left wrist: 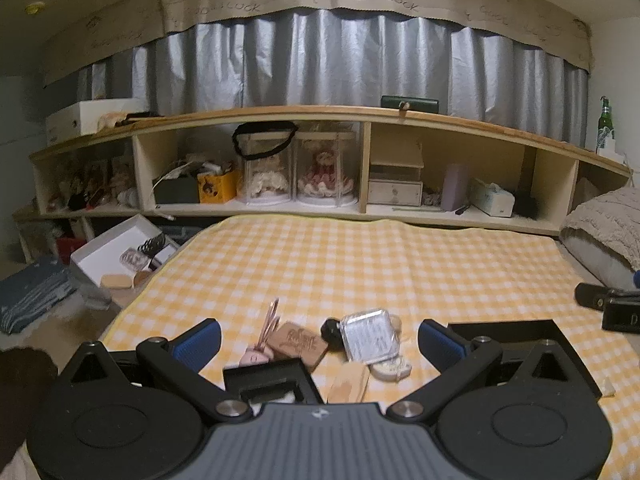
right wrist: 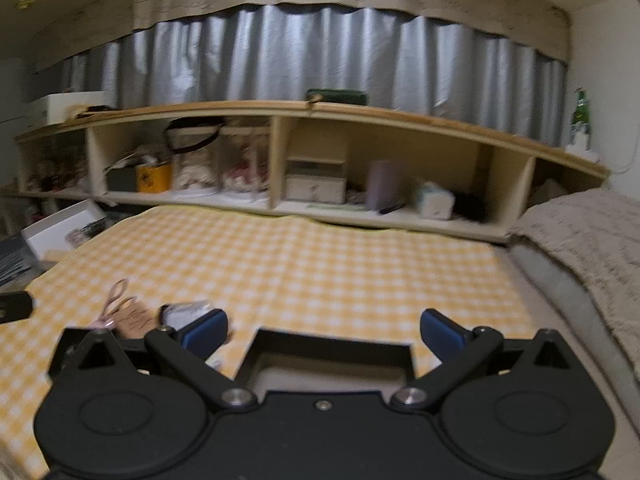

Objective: Organize rigid objects
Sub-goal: 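Grasp the small black box with the left tool while the right tool grips the large black box wall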

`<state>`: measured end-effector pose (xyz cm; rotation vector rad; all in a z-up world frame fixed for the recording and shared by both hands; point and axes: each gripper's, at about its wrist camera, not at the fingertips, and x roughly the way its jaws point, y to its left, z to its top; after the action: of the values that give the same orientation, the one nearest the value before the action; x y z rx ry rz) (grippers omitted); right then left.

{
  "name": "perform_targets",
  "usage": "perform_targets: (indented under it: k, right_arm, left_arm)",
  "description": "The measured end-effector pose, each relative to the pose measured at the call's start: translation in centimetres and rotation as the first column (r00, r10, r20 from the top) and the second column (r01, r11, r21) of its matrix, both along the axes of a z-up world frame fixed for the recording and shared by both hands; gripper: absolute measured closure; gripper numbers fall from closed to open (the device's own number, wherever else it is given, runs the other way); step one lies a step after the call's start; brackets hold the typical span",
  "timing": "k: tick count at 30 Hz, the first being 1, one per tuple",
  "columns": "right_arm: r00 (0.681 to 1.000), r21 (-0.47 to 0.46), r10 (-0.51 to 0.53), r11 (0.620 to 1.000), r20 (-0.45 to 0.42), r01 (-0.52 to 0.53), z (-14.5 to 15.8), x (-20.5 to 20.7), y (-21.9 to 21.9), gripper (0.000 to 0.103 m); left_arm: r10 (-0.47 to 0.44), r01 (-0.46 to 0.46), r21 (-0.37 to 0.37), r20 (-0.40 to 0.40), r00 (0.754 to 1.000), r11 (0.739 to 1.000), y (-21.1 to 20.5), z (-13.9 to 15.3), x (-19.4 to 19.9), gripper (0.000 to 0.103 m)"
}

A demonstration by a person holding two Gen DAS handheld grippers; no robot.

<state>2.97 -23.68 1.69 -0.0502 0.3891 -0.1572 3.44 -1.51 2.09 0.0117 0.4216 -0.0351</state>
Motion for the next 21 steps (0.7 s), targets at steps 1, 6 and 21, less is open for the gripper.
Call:
perform_targets:
  k: [1,6,21]
  right_arm:
    - [1.000,-0.003,-0.019,1.000,0.007,0.019,0.2,0.3,-0.5,0.000]
    - [0.994,0.042,-0.104,0.994,-0.015,0.104,0.3,2.4,-3.8,0.000]
    - [0.918,0.052,-0.129,0.986,-0.375,0.160,-6.1,7.7,-11.2,0.027]
  left_arm:
    - [0.000,0.000,0.008,0.006,1.000,1.000,-0.1,0.2,0.5,0.000]
    - [-0.002,0.001,0.052,0.024,1.000,0.999,-0.6,1.0,2.8,0.000]
    - [0.069,-0.063,0.086,-0.067,0.995,0.994,0.3,-0.7,12.7,0.000]
